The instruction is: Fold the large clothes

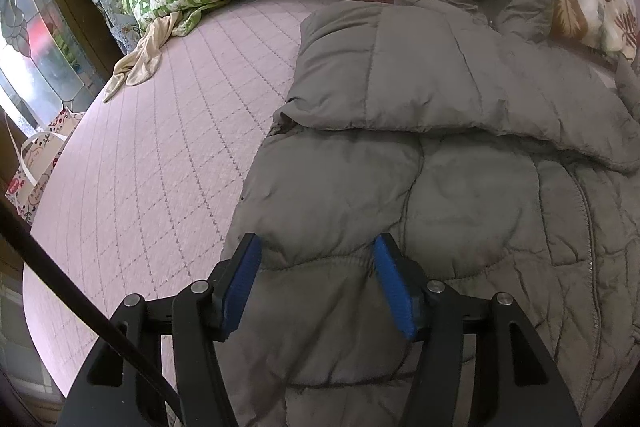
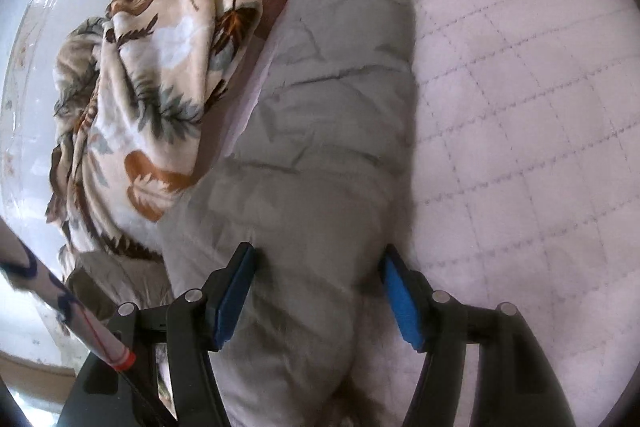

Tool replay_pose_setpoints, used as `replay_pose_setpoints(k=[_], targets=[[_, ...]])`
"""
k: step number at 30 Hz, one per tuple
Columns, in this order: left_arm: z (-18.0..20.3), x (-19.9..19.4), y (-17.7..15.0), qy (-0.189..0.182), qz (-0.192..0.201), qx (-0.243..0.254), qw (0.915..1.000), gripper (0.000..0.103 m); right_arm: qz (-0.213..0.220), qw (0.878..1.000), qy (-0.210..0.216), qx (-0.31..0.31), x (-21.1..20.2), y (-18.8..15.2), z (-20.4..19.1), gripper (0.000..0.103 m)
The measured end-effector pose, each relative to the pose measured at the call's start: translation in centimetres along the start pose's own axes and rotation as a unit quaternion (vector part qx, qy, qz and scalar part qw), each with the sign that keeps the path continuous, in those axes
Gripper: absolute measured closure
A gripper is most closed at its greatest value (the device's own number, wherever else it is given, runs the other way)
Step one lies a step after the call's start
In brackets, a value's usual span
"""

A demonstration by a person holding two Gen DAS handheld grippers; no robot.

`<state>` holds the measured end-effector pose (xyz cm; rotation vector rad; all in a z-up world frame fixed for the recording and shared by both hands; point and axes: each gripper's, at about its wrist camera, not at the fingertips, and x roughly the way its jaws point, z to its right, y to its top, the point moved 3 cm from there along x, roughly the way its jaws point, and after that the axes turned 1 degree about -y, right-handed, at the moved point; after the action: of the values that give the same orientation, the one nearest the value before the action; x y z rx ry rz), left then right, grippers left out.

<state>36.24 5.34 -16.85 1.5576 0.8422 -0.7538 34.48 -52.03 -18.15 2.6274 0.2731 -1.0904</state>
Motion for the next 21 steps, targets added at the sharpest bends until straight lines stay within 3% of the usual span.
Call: replay_pose_setpoints(k=[4,8,9,17,21], targets=[[0.1,0.0,0.0,0.002,0.0,0.001,1.0,0.043,0.013,1.0,0.006,0.025,-0.3,1.1,0.7,0.037],[0.1,0.2,0.1,0.005,0.001,0.001,1.0,0.043,0.013,0.999,0.022,0.024,-1.3,1.5,0.3,0.08],[0.1,0.2,0.0,0.005,0.001,0.0,1.0,0.043,0.013,0.999,0.025,0.014,-1.8,1.5,-0.2,0.086],[-0.5,-0.3,0.0,-0.013,-0.005,-0.017,0.9998,0.043,0.021,0.992,0.067,-0.1,-6.7,-1.0,-7.2,0.092],[-1.3,-1.6,0.3,-0.025,0.005,-0.028,0.9993,0.043,-0.022,0.974,0.117,-0.192,-8.0,-6.1,-12.7,0.093]])
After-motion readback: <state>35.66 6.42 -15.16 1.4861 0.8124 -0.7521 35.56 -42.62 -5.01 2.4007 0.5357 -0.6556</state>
